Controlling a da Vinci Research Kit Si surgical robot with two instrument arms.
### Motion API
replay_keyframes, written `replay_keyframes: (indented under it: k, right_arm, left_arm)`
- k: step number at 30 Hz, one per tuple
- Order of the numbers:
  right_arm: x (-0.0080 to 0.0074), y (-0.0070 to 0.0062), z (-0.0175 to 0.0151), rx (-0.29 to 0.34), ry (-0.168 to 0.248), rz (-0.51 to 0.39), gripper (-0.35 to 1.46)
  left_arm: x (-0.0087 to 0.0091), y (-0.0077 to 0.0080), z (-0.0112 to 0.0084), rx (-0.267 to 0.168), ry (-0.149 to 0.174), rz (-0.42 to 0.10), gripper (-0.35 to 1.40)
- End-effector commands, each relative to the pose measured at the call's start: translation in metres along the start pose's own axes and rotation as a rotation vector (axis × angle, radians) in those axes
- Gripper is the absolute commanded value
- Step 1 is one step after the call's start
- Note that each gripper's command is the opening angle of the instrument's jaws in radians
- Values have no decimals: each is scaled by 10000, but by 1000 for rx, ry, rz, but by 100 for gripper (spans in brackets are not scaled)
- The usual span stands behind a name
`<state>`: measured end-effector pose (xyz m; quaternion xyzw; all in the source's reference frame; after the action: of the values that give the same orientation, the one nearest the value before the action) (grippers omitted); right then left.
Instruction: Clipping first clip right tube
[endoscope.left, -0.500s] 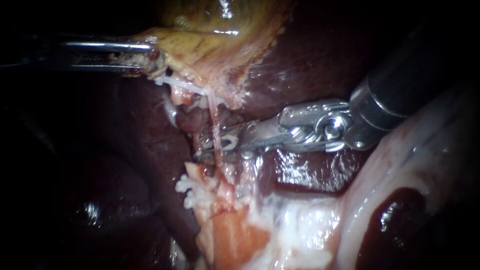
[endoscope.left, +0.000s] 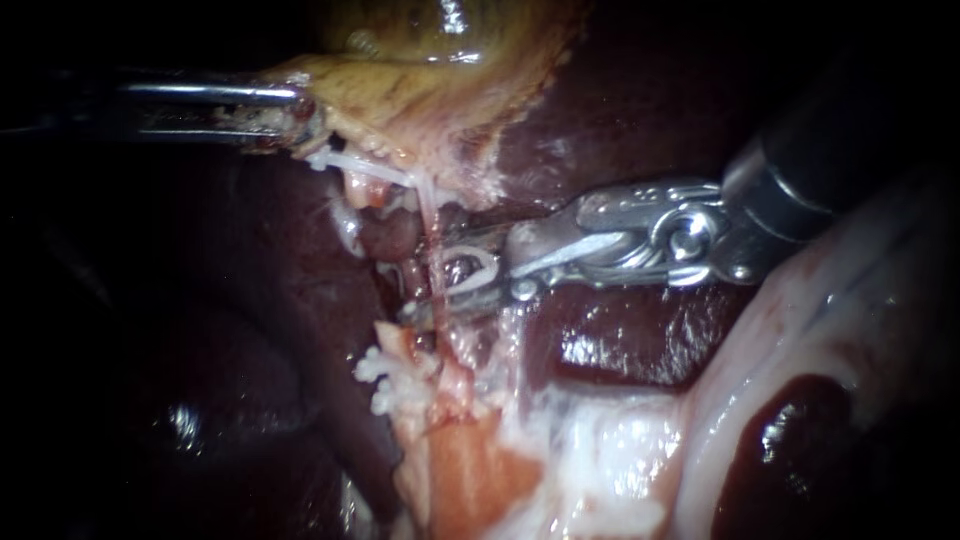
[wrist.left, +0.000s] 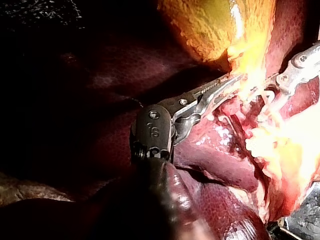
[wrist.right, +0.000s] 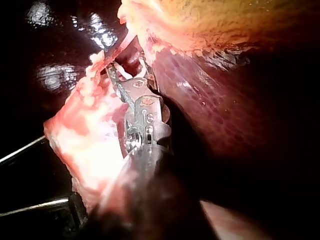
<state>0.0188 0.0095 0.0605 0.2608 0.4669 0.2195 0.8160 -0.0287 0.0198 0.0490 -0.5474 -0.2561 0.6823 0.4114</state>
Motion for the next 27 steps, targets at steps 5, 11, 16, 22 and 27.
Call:
replay_keyframes:
  k: [5,11,16,22,27]
  right_arm:
    - [-2,-3,-23,67,22,-2,50]
    - [-6,-14,-38,190,34,-3,50]
    - [-7,-29,-35,233,29,-9,50]
    - [-11,-40,-21,261,27,0,50]
    - [-20,-50,-2,295,28,4,50]
  left_arm:
    - [0,0,-1,-1,0,0,-35]
    - [1,0,-1,-1,0,0,-35]
    - [1,0,-1,-2,0,-1,-35]
    - [2,0,-1,-1,0,-1,-35]
    - [2,0,-1,-1,0,-1,-35]
